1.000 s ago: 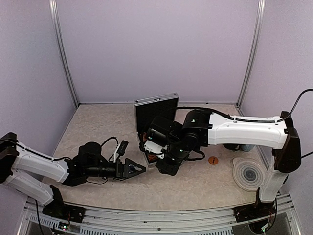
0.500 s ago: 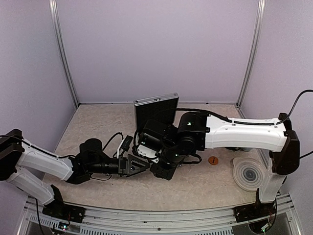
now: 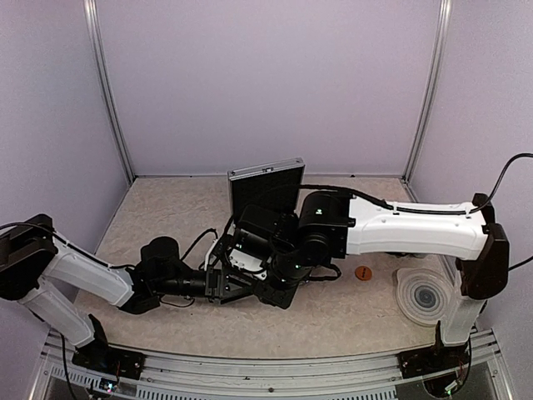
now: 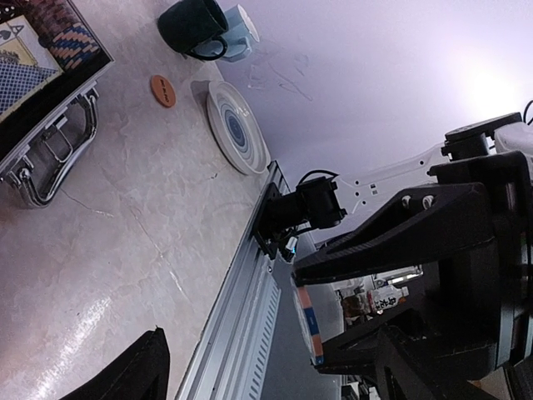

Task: Pack up texas hold em set

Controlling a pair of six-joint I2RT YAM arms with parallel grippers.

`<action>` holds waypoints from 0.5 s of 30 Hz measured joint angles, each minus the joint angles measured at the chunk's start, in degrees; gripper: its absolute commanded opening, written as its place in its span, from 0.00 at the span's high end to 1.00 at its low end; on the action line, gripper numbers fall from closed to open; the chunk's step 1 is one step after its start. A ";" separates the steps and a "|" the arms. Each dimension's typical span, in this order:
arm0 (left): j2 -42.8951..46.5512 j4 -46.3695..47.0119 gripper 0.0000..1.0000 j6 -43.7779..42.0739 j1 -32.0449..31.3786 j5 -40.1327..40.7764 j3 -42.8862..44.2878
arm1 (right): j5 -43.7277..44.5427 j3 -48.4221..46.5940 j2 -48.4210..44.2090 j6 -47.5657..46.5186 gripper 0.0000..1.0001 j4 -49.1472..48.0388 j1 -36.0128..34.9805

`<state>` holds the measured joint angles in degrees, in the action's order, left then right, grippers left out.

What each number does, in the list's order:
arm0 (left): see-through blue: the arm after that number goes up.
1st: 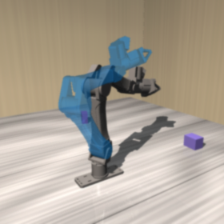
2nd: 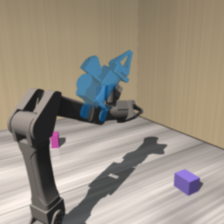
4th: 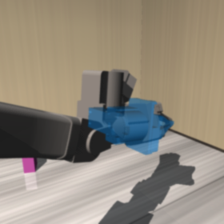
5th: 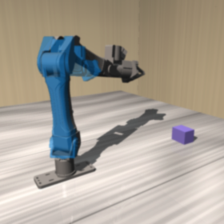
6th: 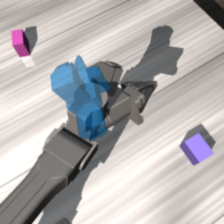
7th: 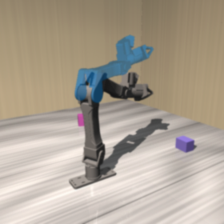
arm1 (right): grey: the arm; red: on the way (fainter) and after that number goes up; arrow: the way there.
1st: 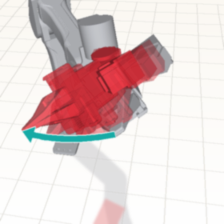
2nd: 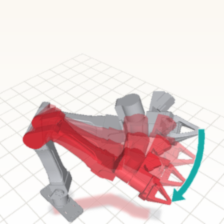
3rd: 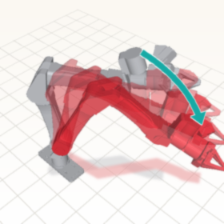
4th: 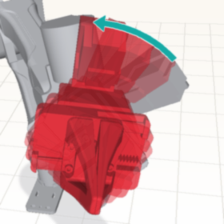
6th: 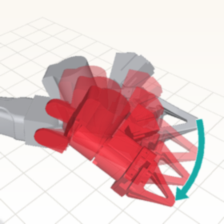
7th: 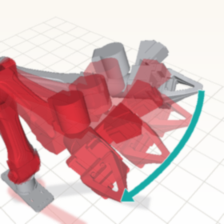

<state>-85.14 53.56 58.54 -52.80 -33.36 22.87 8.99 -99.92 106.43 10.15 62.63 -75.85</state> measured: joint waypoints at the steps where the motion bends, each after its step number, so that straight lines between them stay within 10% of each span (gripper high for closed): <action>1: -0.37 0.46 0.17 0.28 0.00 -0.31 0.02 | 0.04 -0.02 0.11 0.00 0.61 0.07 -0.07; 15: -4.09 2.60 0.26 1.92 -0.35 -1.62 1.77 | 1.07 -0.74 1.77 -0.02 0.61 0.70 -0.39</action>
<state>-89.23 56.16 60.47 -53.15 -34.98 24.64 10.07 -100.66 108.20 10.13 63.33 -76.25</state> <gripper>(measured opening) 0.785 0.392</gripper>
